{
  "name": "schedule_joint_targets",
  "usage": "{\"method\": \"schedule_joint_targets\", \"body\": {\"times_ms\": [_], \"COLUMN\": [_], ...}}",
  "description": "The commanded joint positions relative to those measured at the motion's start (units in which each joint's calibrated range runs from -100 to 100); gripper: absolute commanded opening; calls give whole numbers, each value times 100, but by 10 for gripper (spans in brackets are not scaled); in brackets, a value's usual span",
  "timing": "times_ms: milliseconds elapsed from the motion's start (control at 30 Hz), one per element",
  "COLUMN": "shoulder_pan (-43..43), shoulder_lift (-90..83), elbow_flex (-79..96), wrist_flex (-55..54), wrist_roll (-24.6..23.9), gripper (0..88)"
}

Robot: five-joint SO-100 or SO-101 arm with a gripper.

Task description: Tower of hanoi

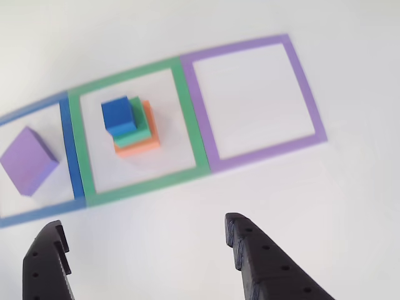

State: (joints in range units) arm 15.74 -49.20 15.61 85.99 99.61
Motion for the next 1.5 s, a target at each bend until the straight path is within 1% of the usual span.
{"method": "schedule_joint_targets", "body": {"times_ms": [0, 167, 367, 467, 533, 633, 767, 967, 1133, 1467], "shoulder_pan": [-23, -160, -404, -473, -503, -556, -671, -770, -869, -1067], "shoulder_lift": [-649, -1121, -1089, -945, -729, -408, 289, 1114, 1483, 2044], "elbow_flex": [960, 2269, 3486, 4277, 4813, 5531, 5885, 6158, 6421, 6658], "wrist_flex": [-1230, -2403, -3893, -5026, -5965, -7316, -8547, -9599, -10190, -10845], "wrist_roll": [39, 39, 39, 39, 39, 39, 39, 39, 39, 39], "gripper": [318, 327, 335, 363, 381, 383, 379, 375, 369, 355]}}
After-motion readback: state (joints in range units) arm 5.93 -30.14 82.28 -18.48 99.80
